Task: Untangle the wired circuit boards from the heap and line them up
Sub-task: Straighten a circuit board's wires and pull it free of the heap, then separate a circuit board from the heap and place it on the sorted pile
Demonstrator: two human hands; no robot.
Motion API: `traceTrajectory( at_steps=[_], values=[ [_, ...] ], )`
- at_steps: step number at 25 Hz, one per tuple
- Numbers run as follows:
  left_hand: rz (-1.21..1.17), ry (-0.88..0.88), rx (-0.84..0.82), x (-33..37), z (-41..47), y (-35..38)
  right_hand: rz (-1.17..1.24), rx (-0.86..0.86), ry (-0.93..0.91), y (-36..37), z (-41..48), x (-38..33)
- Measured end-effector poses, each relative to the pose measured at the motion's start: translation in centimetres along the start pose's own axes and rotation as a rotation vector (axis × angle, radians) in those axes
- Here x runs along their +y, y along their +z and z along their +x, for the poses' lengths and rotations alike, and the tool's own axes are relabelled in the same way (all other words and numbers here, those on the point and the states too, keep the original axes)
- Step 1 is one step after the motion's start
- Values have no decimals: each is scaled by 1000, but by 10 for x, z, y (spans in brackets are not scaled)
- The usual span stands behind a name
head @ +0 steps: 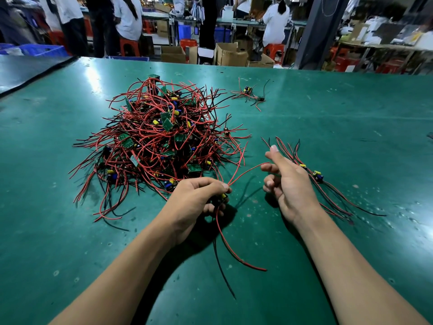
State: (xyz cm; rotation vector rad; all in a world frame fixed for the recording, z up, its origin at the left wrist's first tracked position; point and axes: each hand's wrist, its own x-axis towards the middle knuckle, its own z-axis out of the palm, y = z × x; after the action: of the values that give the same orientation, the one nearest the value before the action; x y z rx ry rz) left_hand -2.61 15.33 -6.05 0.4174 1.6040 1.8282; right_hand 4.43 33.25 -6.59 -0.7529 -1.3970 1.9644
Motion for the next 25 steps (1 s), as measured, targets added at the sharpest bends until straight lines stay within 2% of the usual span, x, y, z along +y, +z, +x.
traceTrajectory(
  at_steps=[3,6,11,13,19,25],
  values=[
    [-13,-3,-19,0,0,-1,-13,46,-19,0,3,2],
    [-47,-35,-105,3,-3,-2,-83,96,-54,-2,6,6],
    [-131,-44,-244,11,-10,-3,-233,37,-140,-4,5,11],
    [-164,-29,-267,15,-12,-4,-241,-55,-146,-5,1,9],
    [-332,39,-177,17,-8,-9,-409,-566,-141,4,-23,7],
    [-306,81,-86,18,-5,-16,-362,-602,-59,12,-33,5]
  ],
)
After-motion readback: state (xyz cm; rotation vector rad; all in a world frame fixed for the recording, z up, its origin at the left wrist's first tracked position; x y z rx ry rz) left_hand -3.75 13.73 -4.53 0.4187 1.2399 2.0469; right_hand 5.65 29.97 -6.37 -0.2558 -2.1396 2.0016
